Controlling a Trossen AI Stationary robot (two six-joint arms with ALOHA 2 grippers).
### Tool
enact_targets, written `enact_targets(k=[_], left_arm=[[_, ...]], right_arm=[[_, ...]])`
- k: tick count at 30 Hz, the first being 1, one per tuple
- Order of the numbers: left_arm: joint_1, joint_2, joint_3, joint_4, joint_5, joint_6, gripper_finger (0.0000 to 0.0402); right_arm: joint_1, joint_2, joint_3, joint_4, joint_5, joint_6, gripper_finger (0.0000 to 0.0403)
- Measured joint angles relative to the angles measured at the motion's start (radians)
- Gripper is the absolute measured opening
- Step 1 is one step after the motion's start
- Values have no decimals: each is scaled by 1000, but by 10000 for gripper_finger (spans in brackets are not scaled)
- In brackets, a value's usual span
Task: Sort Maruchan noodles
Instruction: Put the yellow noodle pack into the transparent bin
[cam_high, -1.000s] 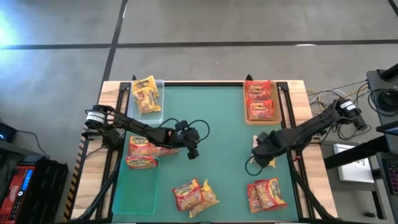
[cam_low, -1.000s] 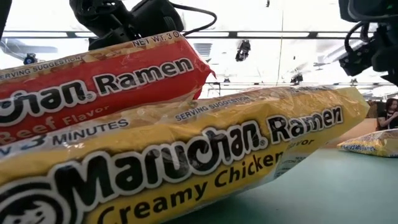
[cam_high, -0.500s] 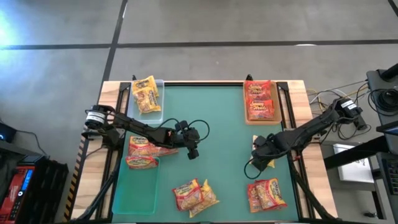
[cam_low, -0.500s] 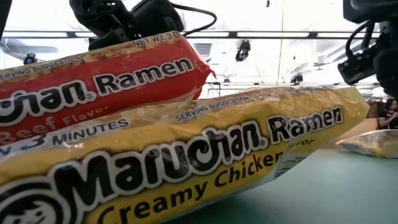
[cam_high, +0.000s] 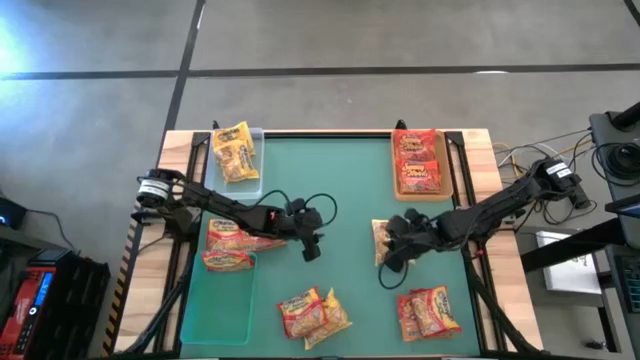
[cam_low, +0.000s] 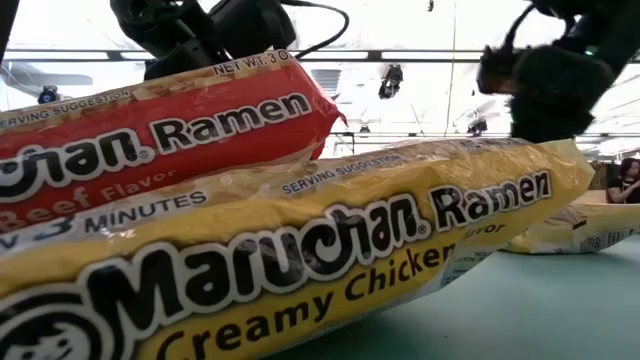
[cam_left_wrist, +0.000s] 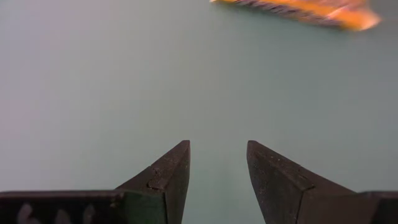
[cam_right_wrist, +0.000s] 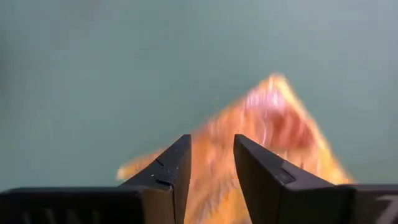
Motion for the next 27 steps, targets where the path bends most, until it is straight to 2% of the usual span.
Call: enact_targets(k=[2,5,8,14,19,27], left_arm=[[-2,0,0,32,50,-8,142],[-7,0,0,66,105,-10,142],[-10,0,0,87,106,-10,142],[-10,0,0,88,106,-18,142],[-10,0,0,89,106,-18,142],[-10,5,0,174,106,-104,142]], right_arm=[[-5,-1,4,36,-2,-25,106],[-5,-5,20,-20,-125,33,99],[8,-6,27,-112,-241,156,91],[76,-8,46,-282,-302,303,82],[117,-8,52,-369,-280,359,84],[120,-6,-8,-325,-67,309,80]])
